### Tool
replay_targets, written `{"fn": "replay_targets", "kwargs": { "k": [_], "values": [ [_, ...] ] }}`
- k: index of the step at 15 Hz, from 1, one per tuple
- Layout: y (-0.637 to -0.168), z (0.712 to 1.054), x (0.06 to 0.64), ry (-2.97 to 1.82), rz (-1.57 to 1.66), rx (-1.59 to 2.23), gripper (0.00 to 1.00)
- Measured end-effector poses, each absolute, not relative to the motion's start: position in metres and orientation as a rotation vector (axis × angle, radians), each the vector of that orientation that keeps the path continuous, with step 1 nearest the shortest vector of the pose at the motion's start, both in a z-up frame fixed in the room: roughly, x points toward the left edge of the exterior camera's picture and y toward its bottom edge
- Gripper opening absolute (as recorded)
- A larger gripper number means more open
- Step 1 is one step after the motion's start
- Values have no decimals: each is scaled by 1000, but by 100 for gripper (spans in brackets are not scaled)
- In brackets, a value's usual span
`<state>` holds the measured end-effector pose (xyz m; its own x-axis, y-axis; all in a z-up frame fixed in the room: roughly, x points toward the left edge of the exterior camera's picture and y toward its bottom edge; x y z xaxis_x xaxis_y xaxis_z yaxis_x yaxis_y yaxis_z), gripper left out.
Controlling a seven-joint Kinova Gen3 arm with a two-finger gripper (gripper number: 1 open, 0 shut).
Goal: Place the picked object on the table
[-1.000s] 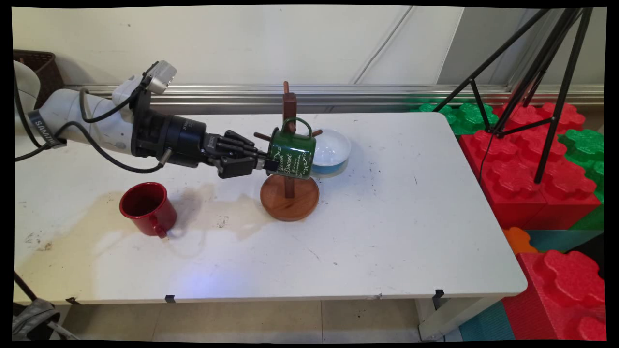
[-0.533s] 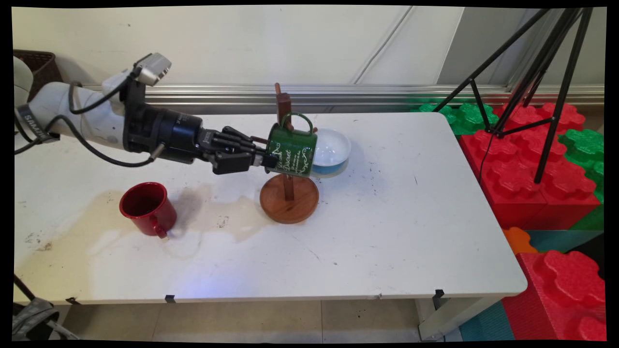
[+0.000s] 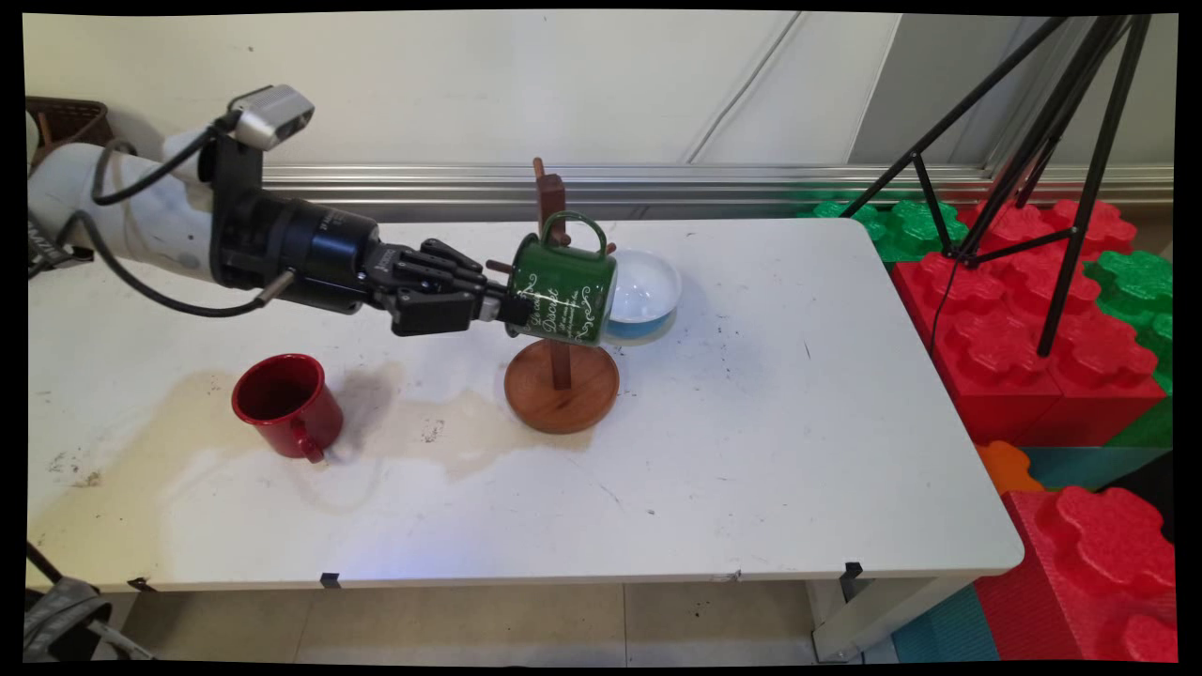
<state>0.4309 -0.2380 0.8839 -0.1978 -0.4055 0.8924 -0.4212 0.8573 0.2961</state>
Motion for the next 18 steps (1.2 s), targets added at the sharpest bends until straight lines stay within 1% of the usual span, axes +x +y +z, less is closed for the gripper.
{"fn": "replay_targets", "kwargs": {
  "k": [10, 18],
  "values": [
    [-215, 905, 442, -1873, -35, 543, 0],
    [-203, 925, 470, -1989, -30, 474, 0]
  ]
}}
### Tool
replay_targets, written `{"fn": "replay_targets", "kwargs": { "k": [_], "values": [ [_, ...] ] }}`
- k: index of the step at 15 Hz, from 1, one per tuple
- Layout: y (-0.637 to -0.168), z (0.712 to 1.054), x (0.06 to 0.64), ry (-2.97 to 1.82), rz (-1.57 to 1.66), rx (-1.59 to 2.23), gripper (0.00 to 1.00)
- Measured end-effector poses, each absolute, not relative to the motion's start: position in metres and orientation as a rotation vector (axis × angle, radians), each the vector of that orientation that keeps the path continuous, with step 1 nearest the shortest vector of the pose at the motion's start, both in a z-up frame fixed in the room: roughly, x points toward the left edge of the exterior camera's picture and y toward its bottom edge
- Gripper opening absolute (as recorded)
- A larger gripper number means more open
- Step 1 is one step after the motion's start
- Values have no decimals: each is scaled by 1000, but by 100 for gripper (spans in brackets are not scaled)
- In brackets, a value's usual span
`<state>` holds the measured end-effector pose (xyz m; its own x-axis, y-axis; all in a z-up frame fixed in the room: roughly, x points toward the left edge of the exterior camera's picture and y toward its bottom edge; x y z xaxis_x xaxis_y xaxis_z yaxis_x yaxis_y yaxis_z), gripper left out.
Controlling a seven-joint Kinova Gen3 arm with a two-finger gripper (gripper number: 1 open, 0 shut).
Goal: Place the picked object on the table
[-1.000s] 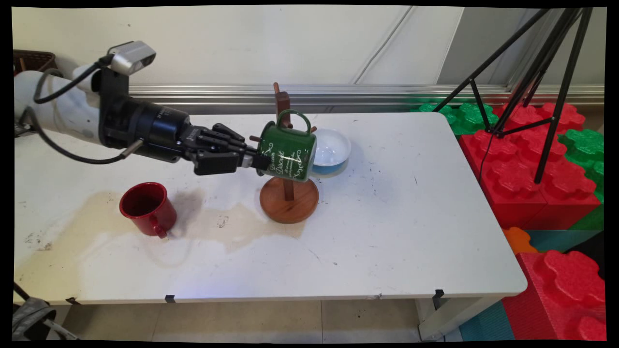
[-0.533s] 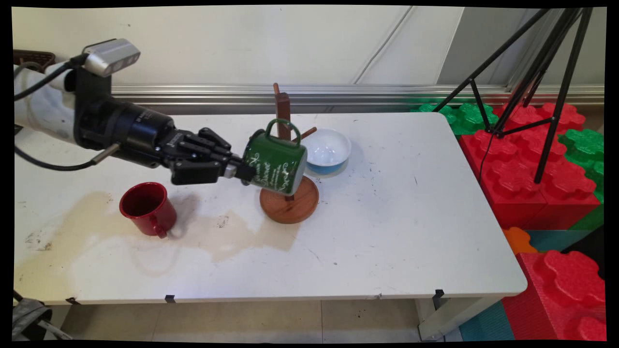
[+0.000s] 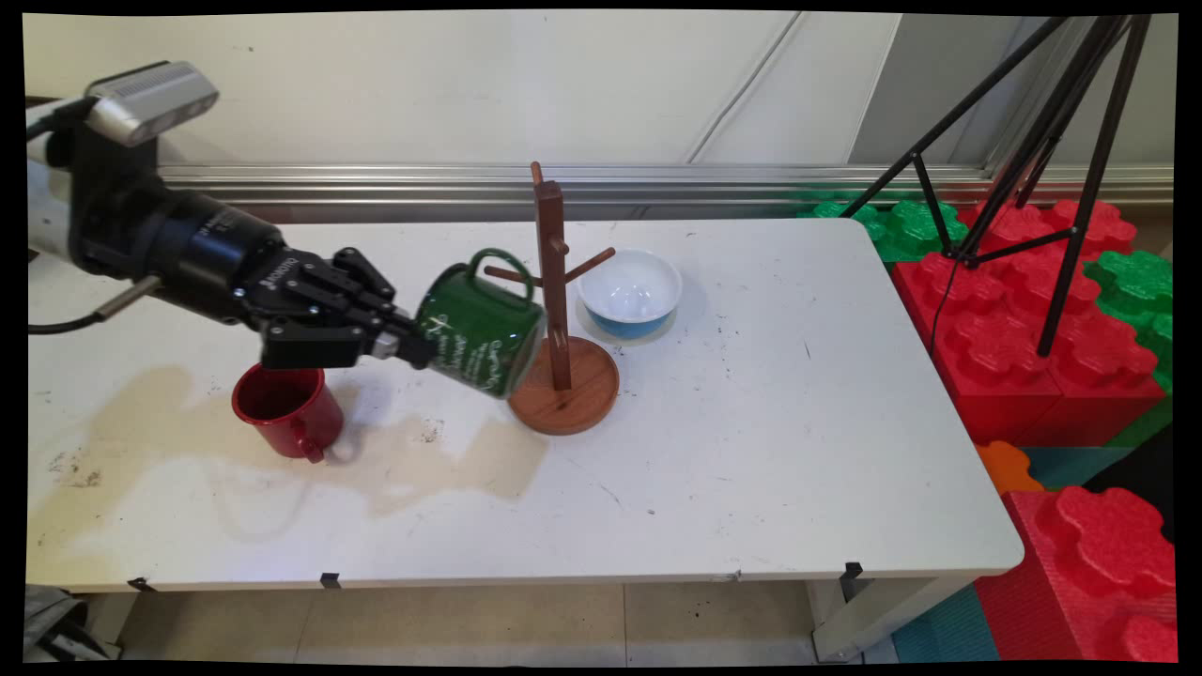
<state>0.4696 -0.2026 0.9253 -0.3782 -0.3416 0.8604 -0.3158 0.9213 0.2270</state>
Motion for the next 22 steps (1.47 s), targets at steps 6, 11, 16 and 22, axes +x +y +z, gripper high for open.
{"fn": "replay_targets", "kwargs": {
  "k": [6, 11, 16, 22],
  "values": [
    [-200, 940, 499, -2103, 15, 440, 0],
    [-203, 954, 527, -2207, 87, 415, 0],
    [-214, 966, 552, -2295, 188, 393, 0],
    [-232, 972, 580, -2405, 309, 355, 0]
  ]
}}
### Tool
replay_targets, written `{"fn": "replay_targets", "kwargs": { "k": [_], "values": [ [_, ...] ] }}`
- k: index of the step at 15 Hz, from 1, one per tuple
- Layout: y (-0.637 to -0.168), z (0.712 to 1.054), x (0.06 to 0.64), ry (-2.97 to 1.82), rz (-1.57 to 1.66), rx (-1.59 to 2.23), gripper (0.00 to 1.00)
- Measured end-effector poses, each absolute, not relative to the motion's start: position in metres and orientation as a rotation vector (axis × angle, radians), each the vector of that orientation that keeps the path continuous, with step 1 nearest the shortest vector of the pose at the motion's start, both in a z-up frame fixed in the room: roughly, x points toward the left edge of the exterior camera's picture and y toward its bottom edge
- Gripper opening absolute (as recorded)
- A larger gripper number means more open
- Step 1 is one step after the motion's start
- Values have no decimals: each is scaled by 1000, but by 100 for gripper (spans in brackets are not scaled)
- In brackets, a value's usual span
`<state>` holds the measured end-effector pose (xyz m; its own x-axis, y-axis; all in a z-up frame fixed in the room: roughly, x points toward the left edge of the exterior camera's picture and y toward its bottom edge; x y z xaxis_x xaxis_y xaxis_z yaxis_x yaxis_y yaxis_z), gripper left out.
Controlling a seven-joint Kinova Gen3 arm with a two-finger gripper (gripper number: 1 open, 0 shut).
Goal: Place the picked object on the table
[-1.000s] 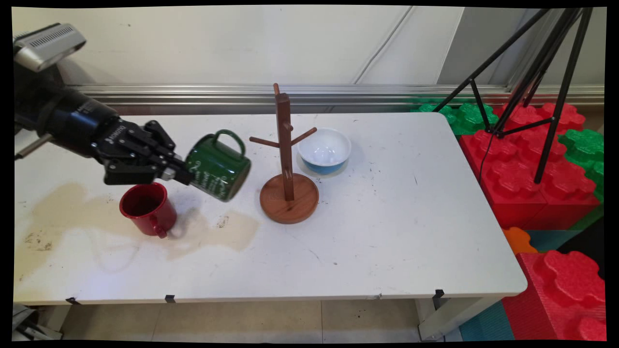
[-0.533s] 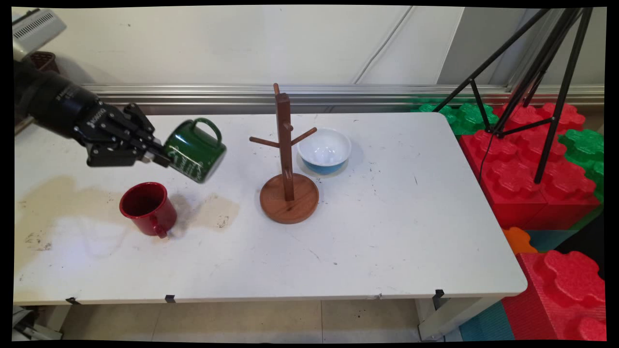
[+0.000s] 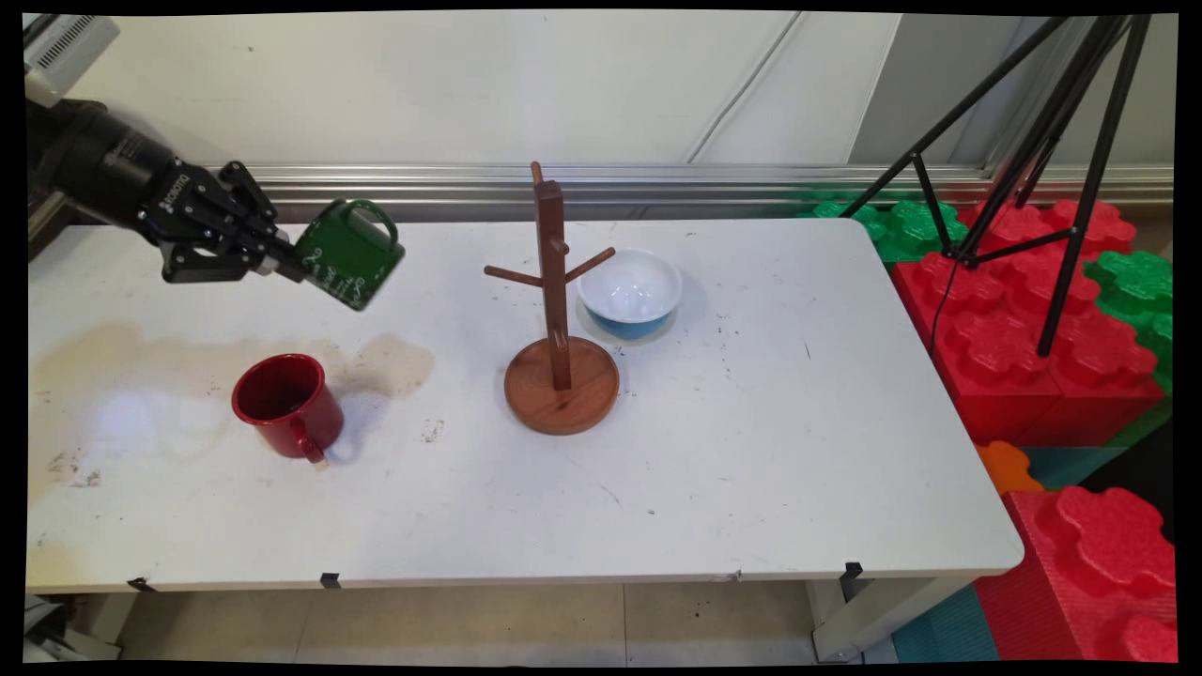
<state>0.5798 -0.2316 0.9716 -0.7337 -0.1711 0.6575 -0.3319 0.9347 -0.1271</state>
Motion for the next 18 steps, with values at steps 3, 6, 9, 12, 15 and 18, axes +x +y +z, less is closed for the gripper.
{"fn": "replay_targets", "kwargs": {
  "k": [3, 6, 9, 12, 15, 18],
  "values": [
    [-242, 970, 594, -2476, 376, 307, 0],
    [-252, 964, 606, -2551, 438, 240, 0],
    [-259, 956, 615, -2609, 483, 185, 0],
    [-264, 948, 622, -2657, 513, 144, 0],
    [-269, 940, 628, -2699, 533, 109, 0],
    [-273, 930, 635, -2743, 545, 69, 0]
  ]
}}
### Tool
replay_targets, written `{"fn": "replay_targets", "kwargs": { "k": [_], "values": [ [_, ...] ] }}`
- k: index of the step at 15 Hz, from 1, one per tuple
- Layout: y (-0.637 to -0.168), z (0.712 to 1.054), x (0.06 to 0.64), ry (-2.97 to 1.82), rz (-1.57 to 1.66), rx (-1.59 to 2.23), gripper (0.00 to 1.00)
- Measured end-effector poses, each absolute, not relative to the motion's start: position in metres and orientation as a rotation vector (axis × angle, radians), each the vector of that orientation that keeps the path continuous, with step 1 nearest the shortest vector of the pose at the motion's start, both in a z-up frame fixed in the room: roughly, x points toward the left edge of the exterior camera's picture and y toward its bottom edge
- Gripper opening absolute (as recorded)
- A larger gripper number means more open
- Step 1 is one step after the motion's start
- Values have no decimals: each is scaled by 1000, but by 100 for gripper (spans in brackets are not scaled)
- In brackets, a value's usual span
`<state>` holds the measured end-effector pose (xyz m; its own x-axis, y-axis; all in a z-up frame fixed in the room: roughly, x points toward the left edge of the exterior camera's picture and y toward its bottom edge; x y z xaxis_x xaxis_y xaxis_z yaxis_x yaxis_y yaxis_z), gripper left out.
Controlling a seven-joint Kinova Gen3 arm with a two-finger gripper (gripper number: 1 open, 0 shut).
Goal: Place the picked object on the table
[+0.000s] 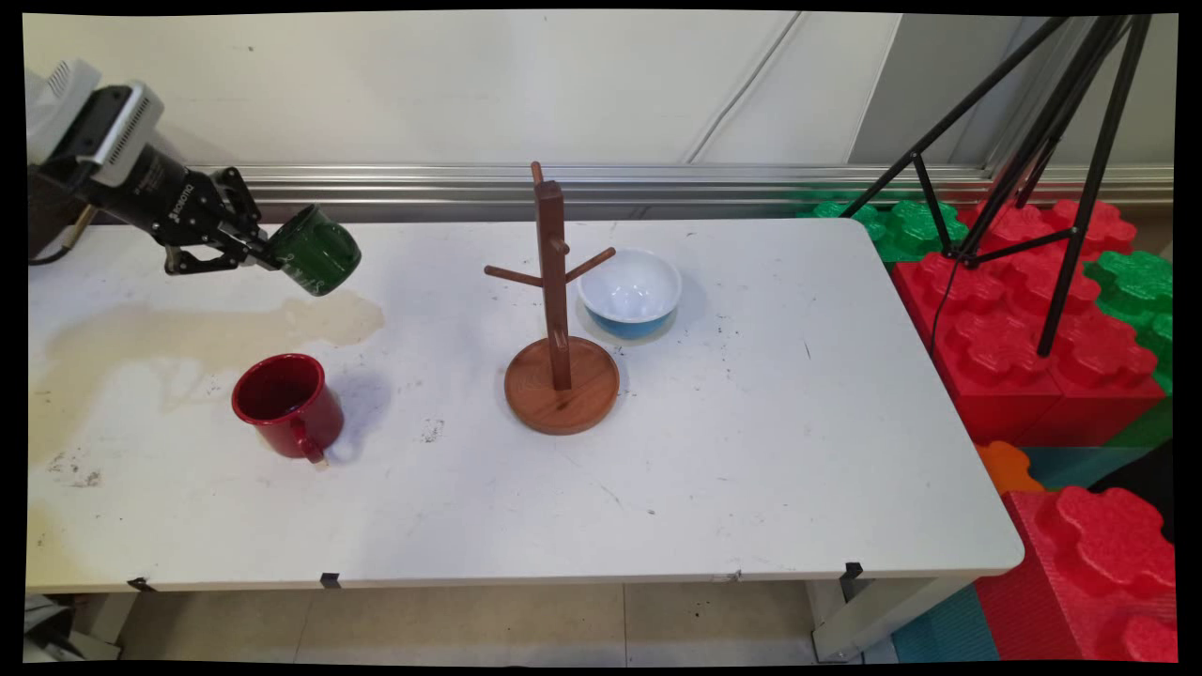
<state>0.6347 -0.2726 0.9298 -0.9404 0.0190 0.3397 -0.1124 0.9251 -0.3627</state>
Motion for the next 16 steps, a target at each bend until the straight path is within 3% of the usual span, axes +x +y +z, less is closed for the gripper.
{"fn": "replay_targets", "kwargs": {
  "k": [16],
  "values": [
    [-281, 871, 639, -2870, 567, -184, 0]
  ]
}}
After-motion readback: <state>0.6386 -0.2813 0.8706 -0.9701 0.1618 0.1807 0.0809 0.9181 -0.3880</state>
